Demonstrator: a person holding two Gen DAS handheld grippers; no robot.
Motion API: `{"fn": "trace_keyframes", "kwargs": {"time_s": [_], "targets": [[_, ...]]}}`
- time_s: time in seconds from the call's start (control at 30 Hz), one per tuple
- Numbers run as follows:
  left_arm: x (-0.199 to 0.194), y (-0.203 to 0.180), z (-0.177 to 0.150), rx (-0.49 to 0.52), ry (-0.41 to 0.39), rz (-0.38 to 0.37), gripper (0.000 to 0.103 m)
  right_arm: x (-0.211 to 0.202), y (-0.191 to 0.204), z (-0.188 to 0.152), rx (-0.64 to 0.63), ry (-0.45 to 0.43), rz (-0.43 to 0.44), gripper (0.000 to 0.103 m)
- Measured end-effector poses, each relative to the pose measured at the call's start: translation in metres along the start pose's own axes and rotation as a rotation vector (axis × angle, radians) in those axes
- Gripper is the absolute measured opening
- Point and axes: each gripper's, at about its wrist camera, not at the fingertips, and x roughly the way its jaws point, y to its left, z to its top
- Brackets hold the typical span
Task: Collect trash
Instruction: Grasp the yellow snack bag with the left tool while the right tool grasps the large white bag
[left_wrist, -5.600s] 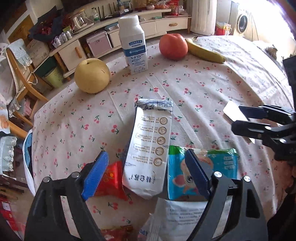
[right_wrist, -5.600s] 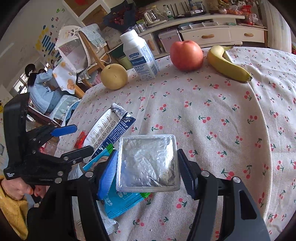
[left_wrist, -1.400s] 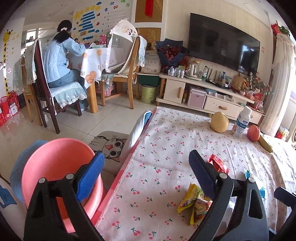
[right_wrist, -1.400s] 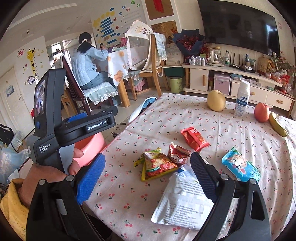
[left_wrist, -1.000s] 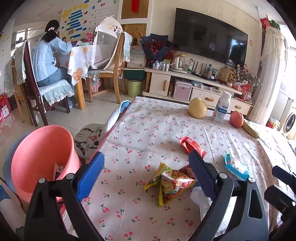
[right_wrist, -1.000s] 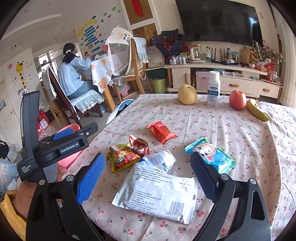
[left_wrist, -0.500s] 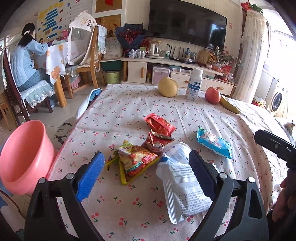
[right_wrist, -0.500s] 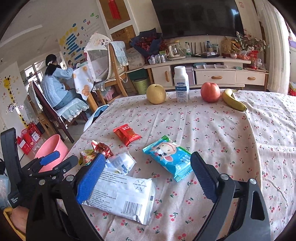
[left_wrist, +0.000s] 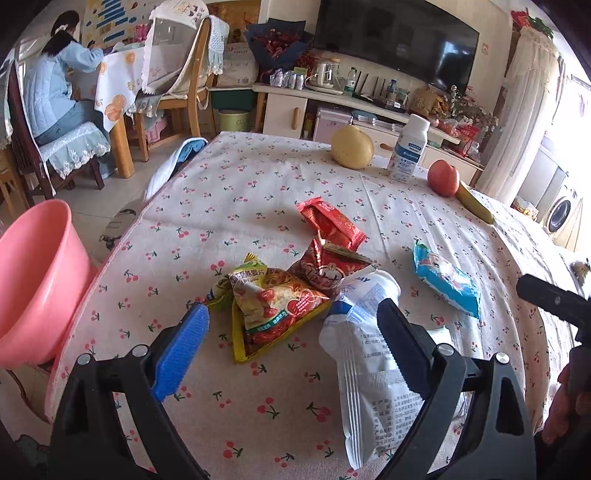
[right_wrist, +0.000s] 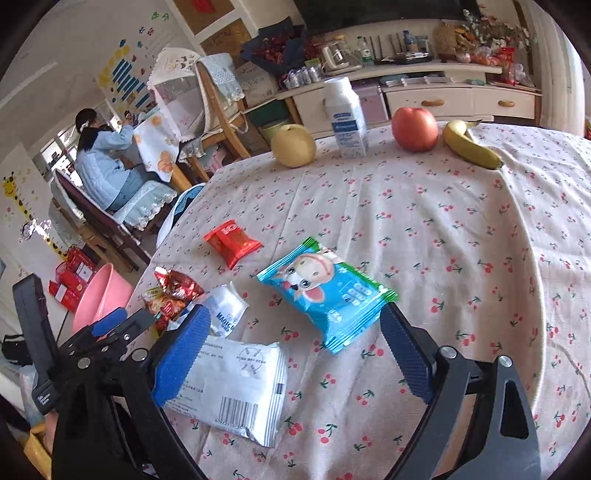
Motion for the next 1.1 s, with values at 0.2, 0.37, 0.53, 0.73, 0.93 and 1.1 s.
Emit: {"fn": "trace_keyframes", "kwargs": {"time_s": [0.2, 0.37, 0.53, 0.73, 0.93, 1.1], "targets": [[0.025, 0.007, 0.001, -0.031, 0.056, 0.021, 0.093, 0.021, 0.040, -0.014, -0.163, 0.126, 0.115, 0.092], [0.039, 0.011, 0.006, -0.039, 0.081, 0.038, 0.093, 0.035, 0.056, -0.026, -0.248, 0.186, 0.136, 0.092], [0.049, 0.017, 0.007, -0.044, 0.111, 0.053, 0.088, 0.051, 0.059, -0.035, -0.272, 0.252, 0.117, 0.092], [0.048, 0.028, 0.012, -0.046, 0.106, 0.079, 0.073, 0.059, 0.064, -0.048, -0.305, 0.304, 0.117, 0.092], [0.043, 0.035, 0.015, -0.045, 0.100, 0.056, 0.062, 0.052, 0.074, -0.053, -0.365, 0.308, 0.151, 0.092], [0.039, 0.039, 0.017, -0.040, 0.105, 0.038, 0.049, 0.042, 0.095, -0.059, -0.565, 0.250, 0.086, 0.092]]}}
